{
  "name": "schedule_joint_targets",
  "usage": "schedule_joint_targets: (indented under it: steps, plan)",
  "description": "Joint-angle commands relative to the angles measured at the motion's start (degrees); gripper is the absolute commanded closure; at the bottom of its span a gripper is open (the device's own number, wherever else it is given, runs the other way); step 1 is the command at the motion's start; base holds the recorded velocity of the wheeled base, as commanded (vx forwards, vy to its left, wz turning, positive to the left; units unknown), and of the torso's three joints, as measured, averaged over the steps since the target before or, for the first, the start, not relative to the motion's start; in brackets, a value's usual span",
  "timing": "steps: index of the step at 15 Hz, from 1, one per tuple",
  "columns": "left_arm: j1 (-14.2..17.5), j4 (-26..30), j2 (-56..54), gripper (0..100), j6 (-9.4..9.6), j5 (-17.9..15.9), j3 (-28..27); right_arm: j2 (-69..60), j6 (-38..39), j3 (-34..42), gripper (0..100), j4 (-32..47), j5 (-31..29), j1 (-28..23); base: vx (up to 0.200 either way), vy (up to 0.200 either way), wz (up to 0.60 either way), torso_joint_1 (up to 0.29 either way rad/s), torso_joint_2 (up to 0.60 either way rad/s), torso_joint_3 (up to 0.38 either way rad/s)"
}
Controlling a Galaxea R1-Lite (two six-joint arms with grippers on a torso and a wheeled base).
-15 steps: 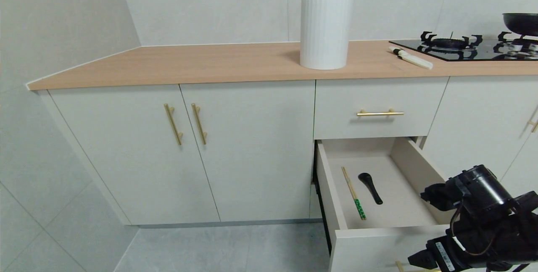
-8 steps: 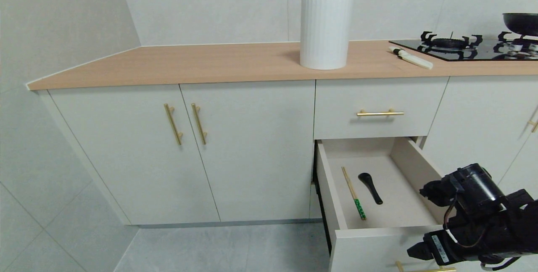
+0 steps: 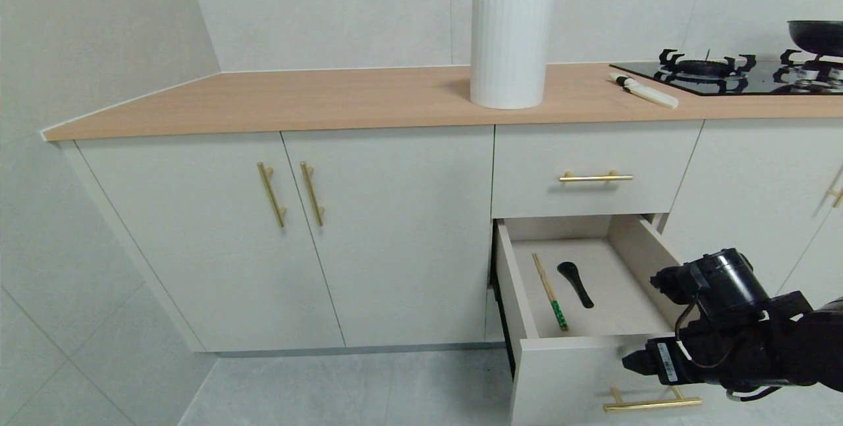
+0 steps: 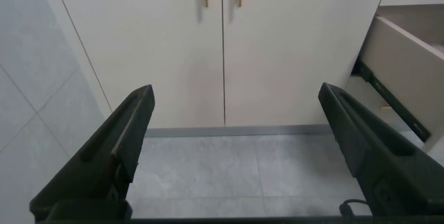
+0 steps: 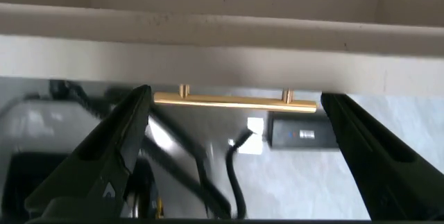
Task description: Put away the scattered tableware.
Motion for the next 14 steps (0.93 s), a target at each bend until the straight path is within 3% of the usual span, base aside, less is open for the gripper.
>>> schedule_joint_targets:
  steps: [1,7,14]
  plan:
    - [0.0,0.0,0.1,0,0.02,0.0,0.0,1.2,0.1,0.1,0,-0.9,0.1,0.0,0.0,0.0,0.0,0.0,0.0,0.0]
    - [0.0,0.0,0.1,0,0.02,0.0,0.0,6.5,-0.5,-0.3,0,-12.5,0.0,-0.3,0.0,0.0,0.0,0.0,0.0,0.0]
    - [0.0,0.0,0.1,0,0.02,0.0,0.0,12.9,-0.6,-7.6,0,-14.8,-0.6,-0.3,0.0,0.0,0.0,0.0,0.0,0.0]
